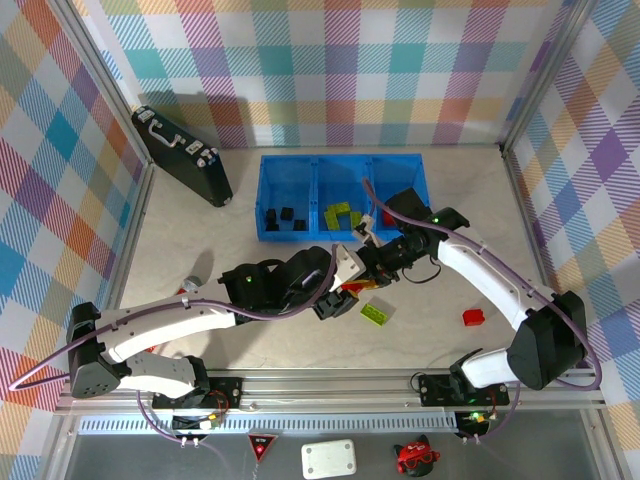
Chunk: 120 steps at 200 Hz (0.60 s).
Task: Sort the legos into containers by color
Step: Place the lego in the container.
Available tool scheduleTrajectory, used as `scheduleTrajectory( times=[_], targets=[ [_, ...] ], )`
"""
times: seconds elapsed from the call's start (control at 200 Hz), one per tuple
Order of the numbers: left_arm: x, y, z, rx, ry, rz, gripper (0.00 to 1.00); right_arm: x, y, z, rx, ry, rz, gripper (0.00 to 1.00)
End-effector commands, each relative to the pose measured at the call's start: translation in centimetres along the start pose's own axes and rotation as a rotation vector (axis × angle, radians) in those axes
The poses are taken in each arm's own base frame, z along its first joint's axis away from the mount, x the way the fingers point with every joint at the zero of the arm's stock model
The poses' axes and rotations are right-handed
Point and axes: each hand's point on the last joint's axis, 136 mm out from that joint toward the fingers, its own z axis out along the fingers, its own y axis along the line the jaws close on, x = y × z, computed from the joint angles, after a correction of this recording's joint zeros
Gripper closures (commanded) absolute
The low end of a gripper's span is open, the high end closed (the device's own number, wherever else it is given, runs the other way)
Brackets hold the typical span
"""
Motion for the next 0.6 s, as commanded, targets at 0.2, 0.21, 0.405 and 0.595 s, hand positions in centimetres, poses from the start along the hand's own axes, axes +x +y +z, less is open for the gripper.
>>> scheduleTrajectory(
  times=[0.2, 0.21, 0.405, 0.595],
  targets=[
    [-1.9, 0.2, -0.6, -0.026, -0.048, 0.007, 0.47, 0.0, 0.4, -1.0, -0.021, -0.029, -0.014, 0.71],
    [-1.9, 0.2, -0.6, -0.027, -0.048, 0.007, 0.47, 0.0, 0.4, -1.0, -0.023, -0.029, -0.013, 0.72],
    [-1.9, 0.4, -0.8, -0.037, -0.045, -0.009, 0.43, -0.2, 0.6, -1.4, -0.024, -0.046, -0.019, 0.76],
    [-1.5, 0.6, -1.0, -0.043, -0.039, -0.028, 0.37, -0.8, -0.5, -1.9, 0.029, -0.082, -0.003, 0.76]
  ],
)
